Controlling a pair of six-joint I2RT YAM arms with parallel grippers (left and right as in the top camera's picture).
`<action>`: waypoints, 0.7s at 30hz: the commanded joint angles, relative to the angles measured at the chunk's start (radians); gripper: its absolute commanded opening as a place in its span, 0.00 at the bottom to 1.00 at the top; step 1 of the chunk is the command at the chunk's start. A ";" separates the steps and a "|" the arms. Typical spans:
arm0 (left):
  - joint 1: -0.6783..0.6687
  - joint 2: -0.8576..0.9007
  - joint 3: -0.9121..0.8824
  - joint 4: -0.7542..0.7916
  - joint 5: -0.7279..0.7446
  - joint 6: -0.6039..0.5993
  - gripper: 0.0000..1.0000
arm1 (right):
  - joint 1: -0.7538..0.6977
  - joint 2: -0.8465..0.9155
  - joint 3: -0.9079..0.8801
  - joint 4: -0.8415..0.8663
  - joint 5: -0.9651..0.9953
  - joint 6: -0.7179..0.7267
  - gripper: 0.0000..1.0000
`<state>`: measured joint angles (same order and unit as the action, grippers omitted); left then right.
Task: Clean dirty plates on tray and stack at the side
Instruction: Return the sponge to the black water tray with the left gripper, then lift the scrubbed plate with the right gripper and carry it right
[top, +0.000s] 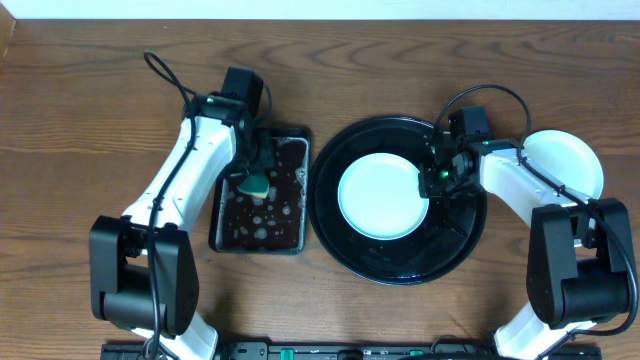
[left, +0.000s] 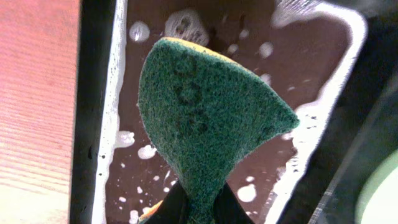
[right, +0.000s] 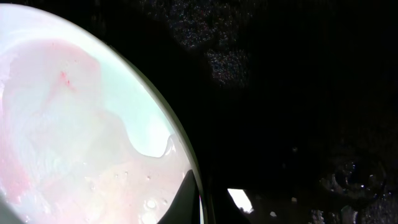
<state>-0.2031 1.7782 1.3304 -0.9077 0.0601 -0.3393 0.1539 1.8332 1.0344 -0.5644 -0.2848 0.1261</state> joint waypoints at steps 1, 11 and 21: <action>0.002 0.008 -0.050 0.024 -0.013 0.010 0.07 | 0.011 0.027 -0.022 0.000 0.045 0.015 0.01; 0.002 0.008 -0.172 0.121 -0.012 0.009 0.08 | 0.002 -0.163 -0.004 0.005 0.178 -0.012 0.01; 0.002 0.008 -0.188 0.178 -0.008 0.005 0.11 | 0.047 -0.408 -0.004 0.001 0.492 -0.091 0.01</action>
<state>-0.2039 1.7782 1.1477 -0.7326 0.0605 -0.3393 0.1764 1.4658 1.0237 -0.5636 0.0555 0.0780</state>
